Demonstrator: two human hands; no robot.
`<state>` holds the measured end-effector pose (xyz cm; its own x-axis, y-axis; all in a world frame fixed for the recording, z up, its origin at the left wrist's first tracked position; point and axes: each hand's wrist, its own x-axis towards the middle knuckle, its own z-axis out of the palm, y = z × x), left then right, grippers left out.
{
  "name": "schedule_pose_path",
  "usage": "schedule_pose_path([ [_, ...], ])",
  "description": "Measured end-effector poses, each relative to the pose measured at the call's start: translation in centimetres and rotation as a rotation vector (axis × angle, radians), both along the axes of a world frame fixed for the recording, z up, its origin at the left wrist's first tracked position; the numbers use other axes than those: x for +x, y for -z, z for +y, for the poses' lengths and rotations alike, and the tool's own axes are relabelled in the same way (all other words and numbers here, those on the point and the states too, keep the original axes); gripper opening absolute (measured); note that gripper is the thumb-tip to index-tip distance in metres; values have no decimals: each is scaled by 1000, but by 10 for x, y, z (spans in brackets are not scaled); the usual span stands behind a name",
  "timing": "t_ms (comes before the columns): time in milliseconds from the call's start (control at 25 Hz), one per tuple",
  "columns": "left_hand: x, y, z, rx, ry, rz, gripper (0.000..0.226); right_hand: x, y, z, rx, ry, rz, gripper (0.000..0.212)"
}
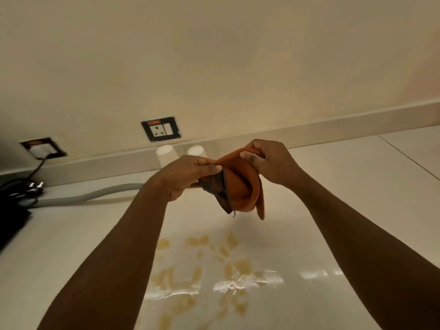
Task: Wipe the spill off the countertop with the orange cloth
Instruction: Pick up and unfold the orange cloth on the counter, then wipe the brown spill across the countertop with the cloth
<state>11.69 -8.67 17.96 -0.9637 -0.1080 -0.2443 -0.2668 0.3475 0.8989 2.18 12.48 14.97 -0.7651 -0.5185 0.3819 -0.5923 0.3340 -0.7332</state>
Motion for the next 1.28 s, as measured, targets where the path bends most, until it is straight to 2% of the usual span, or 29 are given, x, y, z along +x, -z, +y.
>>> schedule_pose_path([
  [120,48,-9,-34,29,-9,-19,43,34,-20,-34,28,-125,-45,23],
  [320,122,-19,-94,115,-193,8,39,84,-45,-98,118,-278,-63,23],
  [400,142,-25,-118,-84,-198,21,24,98,-45,-125,206,-317,-43,22],
  [480,158,-31,-139,-435,-158,29,8,112,-41,-159,293,-331,9,18],
  [520,164,-33,-152,-594,-146,42,9,120,-39,-179,311,-324,31,17],
  [600,170,-34,-178,-781,-174,85,17,130,-37,-216,301,-283,45,20],
  [720,169,-34,-215,-878,-319,178,25,135,-39,-263,261,-178,27,24],
  [840,168,-23,-231,-901,-496,366,28,142,-34,-292,92,-75,72,23],
  [920,180,-1,-237,-876,-554,522,25,155,-19,-301,-3,-10,178,27],
  [1000,206,36,-237,-926,-559,641,21,178,10,-294,48,17,348,30],
  [1080,244,85,-231,-1004,-491,647,23,205,50,-276,158,-7,505,28],
  [1120,264,108,-225,-1030,-392,594,24,219,70,-265,250,-51,520,26],
  [1160,284,131,-219,-1058,-250,527,25,235,90,-254,371,-111,479,28],
  [1240,317,167,-212,-1122,20,413,28,261,123,-236,634,-208,323,49],
  [1280,328,177,-212,-1121,80,365,34,270,136,-230,711,-223,278,60],
])
